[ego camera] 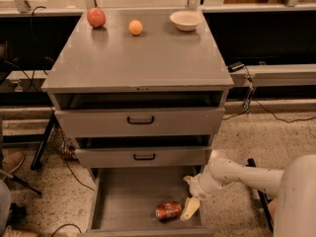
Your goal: Pick coke can from bottom drawer and place on counter
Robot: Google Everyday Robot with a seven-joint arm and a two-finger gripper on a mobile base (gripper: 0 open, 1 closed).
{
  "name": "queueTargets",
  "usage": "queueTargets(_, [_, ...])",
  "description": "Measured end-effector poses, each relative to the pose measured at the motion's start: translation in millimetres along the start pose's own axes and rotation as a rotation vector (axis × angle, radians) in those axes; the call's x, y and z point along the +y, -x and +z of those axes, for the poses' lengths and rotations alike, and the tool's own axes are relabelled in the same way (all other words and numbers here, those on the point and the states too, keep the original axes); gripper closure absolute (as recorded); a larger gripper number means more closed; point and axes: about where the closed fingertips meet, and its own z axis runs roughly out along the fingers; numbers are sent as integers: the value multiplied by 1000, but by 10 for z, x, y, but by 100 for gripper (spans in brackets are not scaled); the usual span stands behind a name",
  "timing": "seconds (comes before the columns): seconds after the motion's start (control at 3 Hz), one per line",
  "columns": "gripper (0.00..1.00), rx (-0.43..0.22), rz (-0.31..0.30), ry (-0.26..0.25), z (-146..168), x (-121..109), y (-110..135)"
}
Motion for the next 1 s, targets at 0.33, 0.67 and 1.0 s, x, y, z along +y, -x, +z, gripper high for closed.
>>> queueTargets(0.33, [0,-49,-33,-6,574,-432,-241])
queueTargets(0.67, [0,-46,-42,-11,623,-448,-254])
queueTargets(1.0, [0,-39,-68,-27,796,-502,-308])
